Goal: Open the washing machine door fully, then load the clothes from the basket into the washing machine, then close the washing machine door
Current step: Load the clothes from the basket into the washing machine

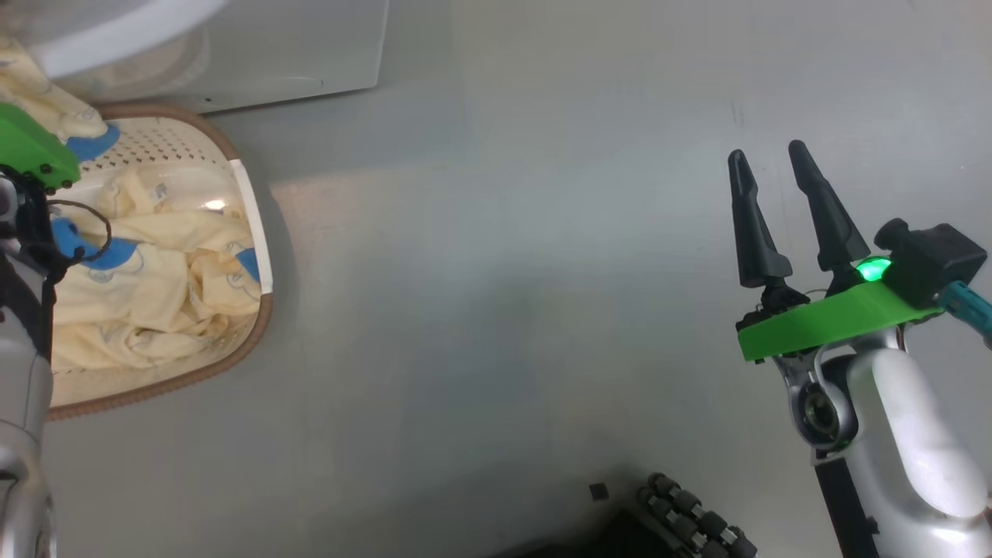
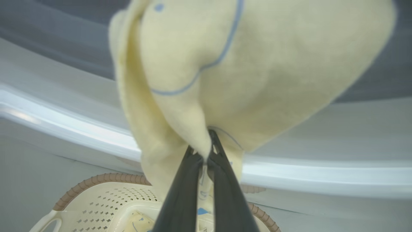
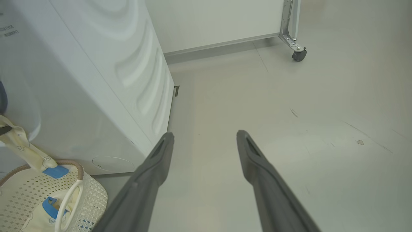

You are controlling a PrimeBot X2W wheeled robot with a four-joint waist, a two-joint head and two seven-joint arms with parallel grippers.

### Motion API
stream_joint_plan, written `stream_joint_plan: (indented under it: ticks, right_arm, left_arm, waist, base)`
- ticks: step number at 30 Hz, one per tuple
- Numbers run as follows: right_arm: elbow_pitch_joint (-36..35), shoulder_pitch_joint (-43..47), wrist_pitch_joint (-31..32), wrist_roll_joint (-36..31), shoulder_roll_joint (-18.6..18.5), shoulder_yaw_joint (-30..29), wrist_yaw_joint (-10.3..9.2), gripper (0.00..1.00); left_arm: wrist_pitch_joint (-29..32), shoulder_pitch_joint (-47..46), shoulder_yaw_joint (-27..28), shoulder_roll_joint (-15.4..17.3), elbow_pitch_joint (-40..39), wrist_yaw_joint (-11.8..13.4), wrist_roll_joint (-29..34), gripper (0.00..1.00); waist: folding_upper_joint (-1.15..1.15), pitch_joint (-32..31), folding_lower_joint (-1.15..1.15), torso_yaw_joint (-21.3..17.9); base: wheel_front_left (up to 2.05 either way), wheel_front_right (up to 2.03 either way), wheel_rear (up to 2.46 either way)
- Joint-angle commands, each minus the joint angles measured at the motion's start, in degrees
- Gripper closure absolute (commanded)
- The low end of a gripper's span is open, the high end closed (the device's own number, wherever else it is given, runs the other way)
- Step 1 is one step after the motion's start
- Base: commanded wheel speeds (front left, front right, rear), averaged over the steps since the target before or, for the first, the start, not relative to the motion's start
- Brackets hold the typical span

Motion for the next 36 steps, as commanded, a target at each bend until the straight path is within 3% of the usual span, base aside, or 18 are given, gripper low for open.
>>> stream_joint_plan:
  ticks: [1, 8, 20, 27, 36]
  right_arm:
    - [-1.3, 0.4, -0.5, 0.1, -0.1, 1.0, -0.16, 0.0]
    - [-0.8, 0.6, -0.5, -0.1, -0.1, 0.8, -0.16, 0.0]
    - [-0.6, 0.7, -0.5, -0.2, -0.1, 0.7, -0.16, 0.0]
    - [-0.8, 0.0, -0.5, 0.8, -0.1, 1.6, -0.16, 0.0]
    - [-1.1, -2.3, -0.5, 3.6, -0.1, 4.1, -0.16, 0.0]
  left_arm:
    - [-0.5, 0.2, 0.0, 3.3, -2.2, -0.3, 0.6, 1.0]
    - [-0.6, 4.9, 0.0, 3.5, -8.3, -0.3, 1.2, 1.0]
    - [-0.5, 8.0, 1.8, 7.2, -25.4, -0.2, 2.8, 1.0]
    - [5.9, 0.4, 0.6, 11.3, -32.4, -0.3, 3.0, 1.0]
    - [14.7, -13.0, -2.7, 16.5, -34.7, -0.3, 3.4, 1.0]
  waist:
    - [0.0, -0.4, 0.0, 0.3]
    - [0.0, -2.6, 0.0, 1.7]
    - [0.0, -3.6, 0.0, 4.1]
    - [0.0, -0.2, 0.0, 3.3]
    - [0.0, 4.9, 0.0, -0.1]
  base:
    - [0.0, 0.0, 0.0]
    - [0.0, 0.0, 0.0]
    - [0.0, 0.0, 0.0]
    - [0.0, 0.0, 0.0]
    - [0.0, 0.0, 0.0]
